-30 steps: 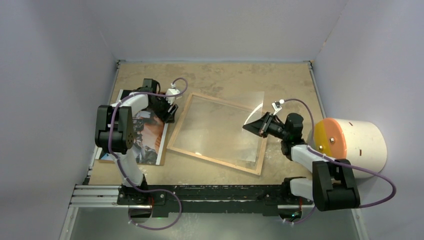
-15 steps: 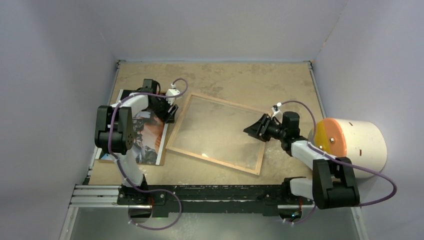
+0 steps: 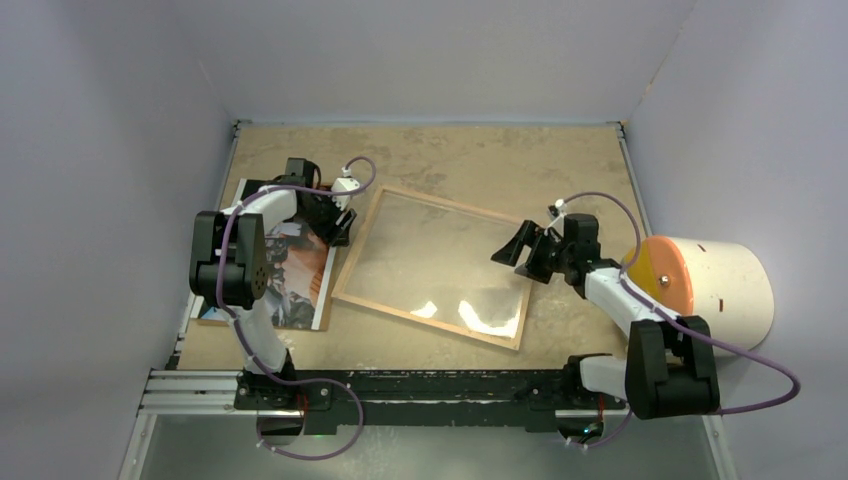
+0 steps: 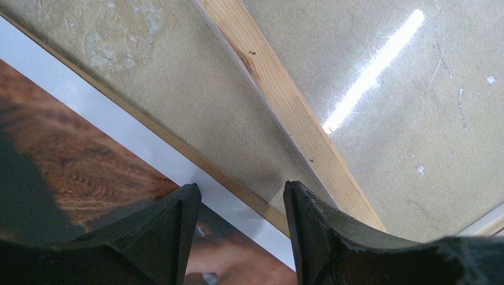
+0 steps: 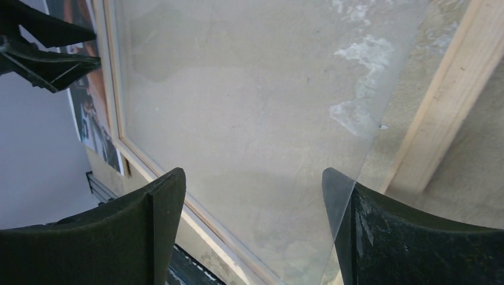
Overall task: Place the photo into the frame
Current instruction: Place the photo frame item in the photo frame.
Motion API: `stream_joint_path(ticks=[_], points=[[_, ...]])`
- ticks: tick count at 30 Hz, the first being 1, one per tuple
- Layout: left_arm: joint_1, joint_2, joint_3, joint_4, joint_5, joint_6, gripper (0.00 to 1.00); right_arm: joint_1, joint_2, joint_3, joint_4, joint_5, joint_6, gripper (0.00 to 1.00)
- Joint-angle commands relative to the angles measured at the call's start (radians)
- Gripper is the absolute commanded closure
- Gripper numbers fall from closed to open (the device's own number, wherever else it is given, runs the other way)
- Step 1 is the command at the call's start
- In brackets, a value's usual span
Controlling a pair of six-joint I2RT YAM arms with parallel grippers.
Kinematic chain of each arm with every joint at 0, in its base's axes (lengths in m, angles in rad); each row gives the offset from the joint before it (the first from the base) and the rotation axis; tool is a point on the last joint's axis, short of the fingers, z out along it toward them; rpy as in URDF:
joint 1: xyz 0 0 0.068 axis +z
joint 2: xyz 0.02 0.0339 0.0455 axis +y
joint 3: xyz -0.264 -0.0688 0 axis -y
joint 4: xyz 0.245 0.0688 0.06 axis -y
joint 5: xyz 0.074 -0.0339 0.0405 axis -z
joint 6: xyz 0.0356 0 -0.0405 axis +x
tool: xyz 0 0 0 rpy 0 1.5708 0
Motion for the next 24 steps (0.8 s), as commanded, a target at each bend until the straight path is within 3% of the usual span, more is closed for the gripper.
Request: stream_joint_path(ticks=[1, 24], points=[[-0.024, 0.112, -0.073, -0.107, -0.031, 0.011, 0.42, 0.006, -0.012, 0.040, -0.095, 0.075, -0.054, 0.13], [-0.024, 0.113, -0.080, -0.105, -0.029, 0.013, 0.42, 0.047, -0.044, 0.127, -0.294, 0.349, -0.124, 0.11]])
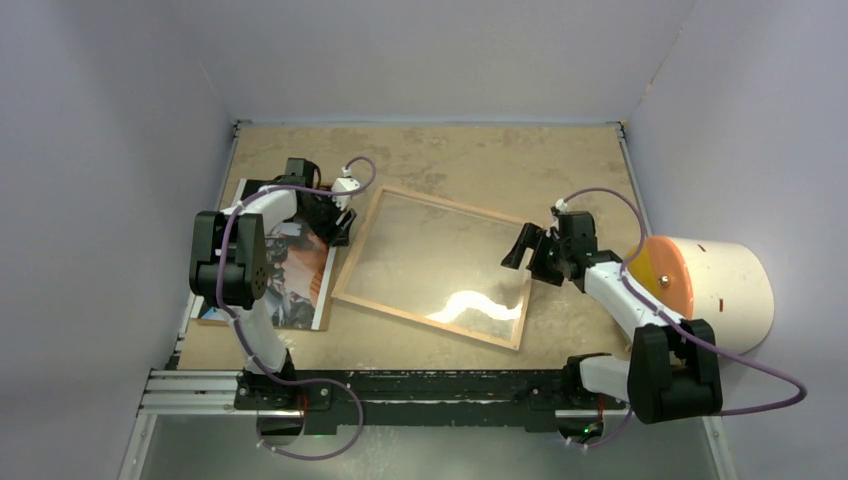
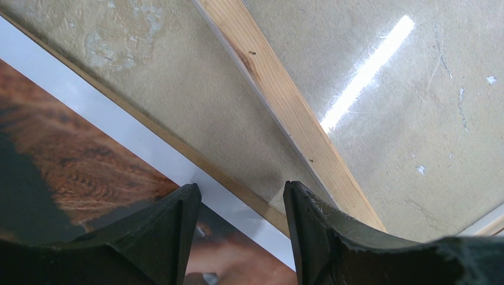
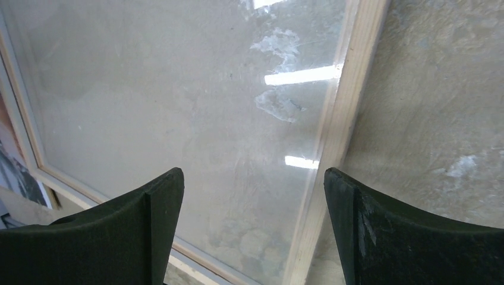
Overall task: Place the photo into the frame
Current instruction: Place the photo frame item in the photo frame.
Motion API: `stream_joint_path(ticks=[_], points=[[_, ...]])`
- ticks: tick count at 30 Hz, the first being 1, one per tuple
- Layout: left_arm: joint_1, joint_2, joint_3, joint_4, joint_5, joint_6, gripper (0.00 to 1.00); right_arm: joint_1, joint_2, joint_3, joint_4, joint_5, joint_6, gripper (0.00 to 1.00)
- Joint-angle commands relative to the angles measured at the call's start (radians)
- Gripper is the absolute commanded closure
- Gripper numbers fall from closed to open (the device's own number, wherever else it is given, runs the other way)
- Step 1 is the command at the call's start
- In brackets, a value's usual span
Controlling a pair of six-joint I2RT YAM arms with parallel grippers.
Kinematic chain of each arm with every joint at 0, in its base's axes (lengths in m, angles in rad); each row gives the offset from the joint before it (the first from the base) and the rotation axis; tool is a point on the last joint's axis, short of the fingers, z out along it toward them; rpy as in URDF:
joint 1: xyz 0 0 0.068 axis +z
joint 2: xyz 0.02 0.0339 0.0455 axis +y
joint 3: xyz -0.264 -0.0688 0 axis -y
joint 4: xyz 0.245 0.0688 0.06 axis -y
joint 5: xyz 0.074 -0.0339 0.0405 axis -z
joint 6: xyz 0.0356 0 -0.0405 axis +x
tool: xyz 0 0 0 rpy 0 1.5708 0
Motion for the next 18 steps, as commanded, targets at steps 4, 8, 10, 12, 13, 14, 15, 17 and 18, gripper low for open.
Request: stream_joint_path(ticks=[4, 8, 10, 12, 13, 14, 15, 17, 18], points=[[-0.024, 0.115, -0.074, -0.105, -0.025, 0.009, 0.42, 0.014, -0.034, 0.041, -0.055, 0.070, -0.024, 0.13], [-0.024, 0.114, -0.076, -0.106, -0.026, 0.010, 0.42, 0.019, -0.017, 0.026, -0.032, 0.046, -0.011, 0.15], [-0.024, 0.113, -0.079, -0.104, -0.026, 0.012, 0.42, 0.020, -0.014, 0.020, -0.021, 0.036, -0.006, 0.17], [-0.024, 0.113, -0.079, -0.103, -0.026, 0.011, 0.42, 0.023, -0.006, 0.017, -0.015, 0.032, -0.003, 0.18], [-0.024, 0.114, -0.079, -0.102, -0.025, 0.011, 0.42, 0.024, 0.000, 0.015, -0.012, 0.032, -0.002, 0.18], [-0.024, 0.117, -0.079, -0.101, -0.024, 0.009, 0.42, 0.023, 0.004, 0.012, -0.008, 0.032, -0.001, 0.19], [-0.024, 0.119, -0.078, -0.101, -0.023, 0.008, 0.42, 0.023, 0.010, 0.010, -0.005, 0.032, 0.000, 0.19], [-0.024, 0.121, -0.077, -0.100, -0.022, 0.006, 0.42, 0.023, 0.021, 0.007, -0.003, 0.036, -0.001, 0.19], [-0.024, 0.120, -0.078, -0.100, -0.022, 0.006, 0.42, 0.023, 0.026, 0.006, -0.001, 0.039, 0.000, 0.19]])
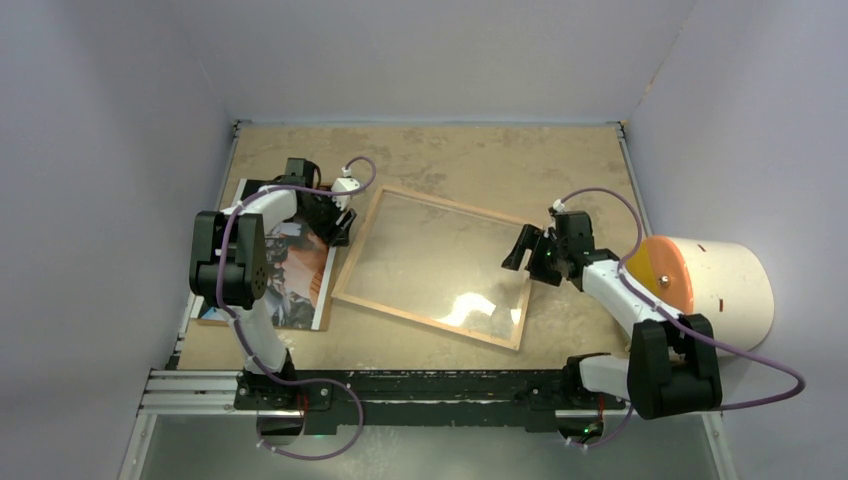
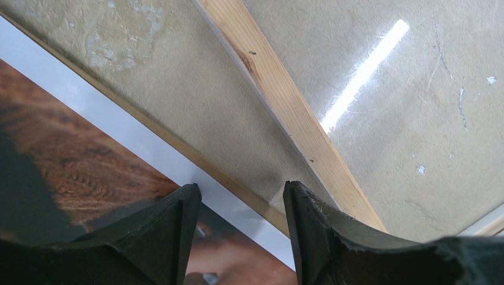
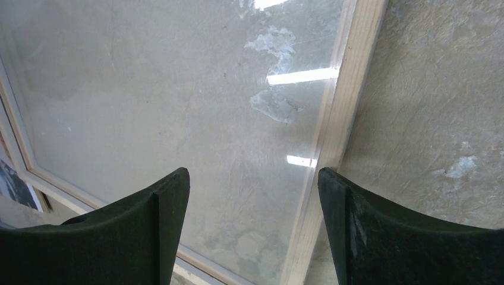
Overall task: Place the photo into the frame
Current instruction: Place the photo frame item in the photo frame.
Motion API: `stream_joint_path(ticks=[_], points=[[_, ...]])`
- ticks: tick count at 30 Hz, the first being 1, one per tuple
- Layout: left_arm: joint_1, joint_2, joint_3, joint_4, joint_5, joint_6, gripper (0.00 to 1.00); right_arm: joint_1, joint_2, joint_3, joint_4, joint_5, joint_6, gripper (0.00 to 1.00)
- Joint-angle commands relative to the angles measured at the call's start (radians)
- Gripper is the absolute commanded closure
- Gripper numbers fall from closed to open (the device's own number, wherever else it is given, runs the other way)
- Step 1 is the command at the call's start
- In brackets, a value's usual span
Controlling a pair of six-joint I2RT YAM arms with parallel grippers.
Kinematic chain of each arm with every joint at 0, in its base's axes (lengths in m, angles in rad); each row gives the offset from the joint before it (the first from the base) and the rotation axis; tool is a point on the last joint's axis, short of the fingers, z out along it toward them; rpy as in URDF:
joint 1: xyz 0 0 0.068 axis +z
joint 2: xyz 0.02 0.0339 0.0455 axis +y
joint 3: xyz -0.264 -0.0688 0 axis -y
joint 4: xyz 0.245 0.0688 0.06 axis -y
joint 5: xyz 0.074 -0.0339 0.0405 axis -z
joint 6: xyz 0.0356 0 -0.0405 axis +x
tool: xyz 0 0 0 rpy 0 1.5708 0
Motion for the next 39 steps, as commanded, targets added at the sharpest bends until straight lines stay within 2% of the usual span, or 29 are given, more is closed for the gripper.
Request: stream_joint_path(ticks=[1, 22, 39], points=[[-0.024, 0.119, -0.078, -0.101, -0.022, 0.006, 0.42, 0.004, 0.023, -0.008, 0.022, -0.004, 0.006, 0.19], [-0.058, 0.149, -0.079, -0.072, -0.018, -0.013, 0.43, 0.037, 0.089, -0.042, 0.094, -0.029, 0.049, 0.24], [-0.068, 0.152, -0.094, -0.060, -0.008, -0.009, 0.44, 0.149, 0.135, 0.010, 0.061, 0.053, 0.056, 0.25]])
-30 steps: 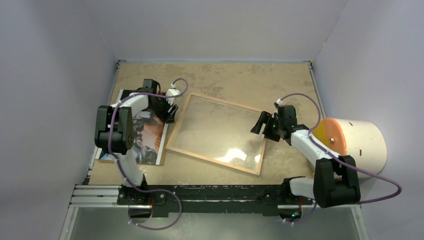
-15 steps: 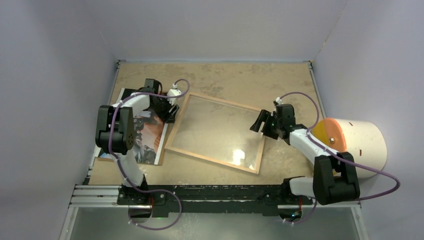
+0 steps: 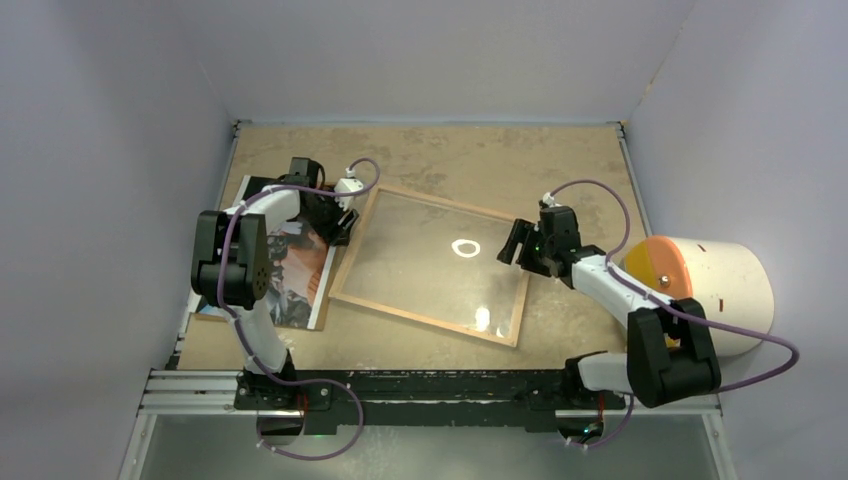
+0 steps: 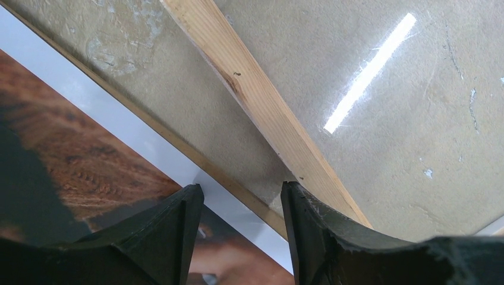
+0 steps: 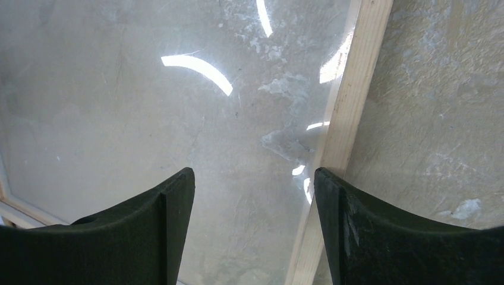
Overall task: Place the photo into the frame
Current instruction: Place the photo frame item in the photo frame.
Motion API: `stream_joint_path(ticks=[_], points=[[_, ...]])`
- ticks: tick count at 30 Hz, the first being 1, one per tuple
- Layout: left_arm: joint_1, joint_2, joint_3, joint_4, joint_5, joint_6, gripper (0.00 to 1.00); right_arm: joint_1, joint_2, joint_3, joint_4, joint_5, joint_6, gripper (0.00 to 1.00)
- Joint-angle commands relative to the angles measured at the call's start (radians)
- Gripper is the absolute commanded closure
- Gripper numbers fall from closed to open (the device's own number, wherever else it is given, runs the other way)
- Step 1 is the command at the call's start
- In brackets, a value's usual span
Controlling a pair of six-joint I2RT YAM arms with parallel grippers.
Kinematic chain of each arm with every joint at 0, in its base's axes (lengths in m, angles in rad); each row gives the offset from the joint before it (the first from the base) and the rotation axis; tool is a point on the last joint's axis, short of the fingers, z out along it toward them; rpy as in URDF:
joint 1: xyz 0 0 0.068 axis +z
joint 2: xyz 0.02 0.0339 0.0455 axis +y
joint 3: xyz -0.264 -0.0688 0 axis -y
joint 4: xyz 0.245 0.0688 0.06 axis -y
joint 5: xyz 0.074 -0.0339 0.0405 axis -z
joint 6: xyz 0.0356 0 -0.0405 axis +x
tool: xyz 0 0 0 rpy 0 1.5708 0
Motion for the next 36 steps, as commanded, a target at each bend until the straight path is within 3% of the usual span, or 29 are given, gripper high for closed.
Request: stream_joint_path(ticks=[1, 11, 26, 36], points=[[-0.045, 0.140, -0.095, -0.071, 0.018, -0.007, 0.44, 0.061, 0.067, 0.000, -0.056, -0.053, 0.034, 0.25], [-0.046, 0.135, -0.101, -0.070, 0.009, -0.001, 0.45, 0.072, 0.079, 0.020, -0.064, -0.028, 0.038, 0.26], [-0.032, 0.106, -0.077, -0.089, -0.015, 0.008, 0.45, 0.072, -0.017, 0.140, -0.245, 0.093, -0.034, 0.22], [-0.024, 0.102, -0.076, -0.091, -0.004, 0.007, 0.45, 0.072, 0.048, 0.094, -0.197, 0.073, -0.032, 0.24]])
